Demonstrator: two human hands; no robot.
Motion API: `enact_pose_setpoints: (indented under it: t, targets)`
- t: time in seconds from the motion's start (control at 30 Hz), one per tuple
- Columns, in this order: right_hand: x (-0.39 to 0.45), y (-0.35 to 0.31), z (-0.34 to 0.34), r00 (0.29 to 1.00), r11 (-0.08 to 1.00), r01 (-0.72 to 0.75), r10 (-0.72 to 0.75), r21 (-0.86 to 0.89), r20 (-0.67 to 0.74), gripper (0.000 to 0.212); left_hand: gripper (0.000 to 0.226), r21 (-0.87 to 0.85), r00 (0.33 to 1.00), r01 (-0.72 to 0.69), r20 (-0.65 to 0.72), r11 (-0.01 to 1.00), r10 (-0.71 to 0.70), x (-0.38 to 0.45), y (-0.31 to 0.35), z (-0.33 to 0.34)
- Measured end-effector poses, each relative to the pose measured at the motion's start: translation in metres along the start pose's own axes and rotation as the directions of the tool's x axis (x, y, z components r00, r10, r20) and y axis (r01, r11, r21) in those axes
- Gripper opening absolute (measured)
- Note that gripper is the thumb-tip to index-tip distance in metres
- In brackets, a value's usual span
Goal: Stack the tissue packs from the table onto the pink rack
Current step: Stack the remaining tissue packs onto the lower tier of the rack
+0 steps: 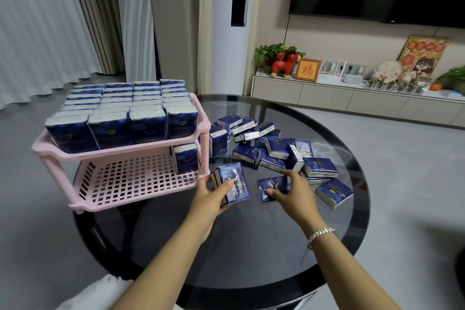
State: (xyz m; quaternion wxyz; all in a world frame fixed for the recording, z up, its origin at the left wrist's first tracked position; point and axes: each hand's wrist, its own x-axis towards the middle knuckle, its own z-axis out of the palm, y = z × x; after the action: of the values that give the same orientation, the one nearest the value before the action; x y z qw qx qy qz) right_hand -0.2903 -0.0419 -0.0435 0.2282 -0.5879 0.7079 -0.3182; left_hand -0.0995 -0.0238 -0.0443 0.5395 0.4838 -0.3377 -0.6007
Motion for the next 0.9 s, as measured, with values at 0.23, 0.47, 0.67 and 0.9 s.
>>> enact_pose_setpoints:
  t: [0.23, 0.47, 0.67, 0.9]
  targets:
    - [-0.008, -0.008, -0.003, 0.999, 0.861, 0.039, -0.046, 0.507, 0.002, 0.035, 0.045, 0.138, 0.998, -0.034, -0.040, 0.990, 0.039, -0.004, 0.003, -0.011]
    - [-0.019, -0.037, -0.010, 0.933, 0.712, 0.149, -0.332, 0.686, 0.142, 0.028, 0.044, 0.095, 0.997, -0.006, 0.075, 0.995, -0.001, -0.012, 0.009, -0.013]
    - [-0.019, -0.046, 0.001, 0.889, 0.788, 0.272, -0.425, 0.553, 0.168, 0.031, 0.065, 0.119, 0.970, 0.024, 0.236, 0.993, -0.051, -0.022, 0.017, -0.021]
    - [-0.021, -0.054, 0.013, 0.827, 0.797, 0.090, -0.394, 0.597, 0.401, 0.056, 0.076, 0.191, 0.977, -0.053, 0.211, 0.980, 0.012, -0.026, 0.015, -0.047]
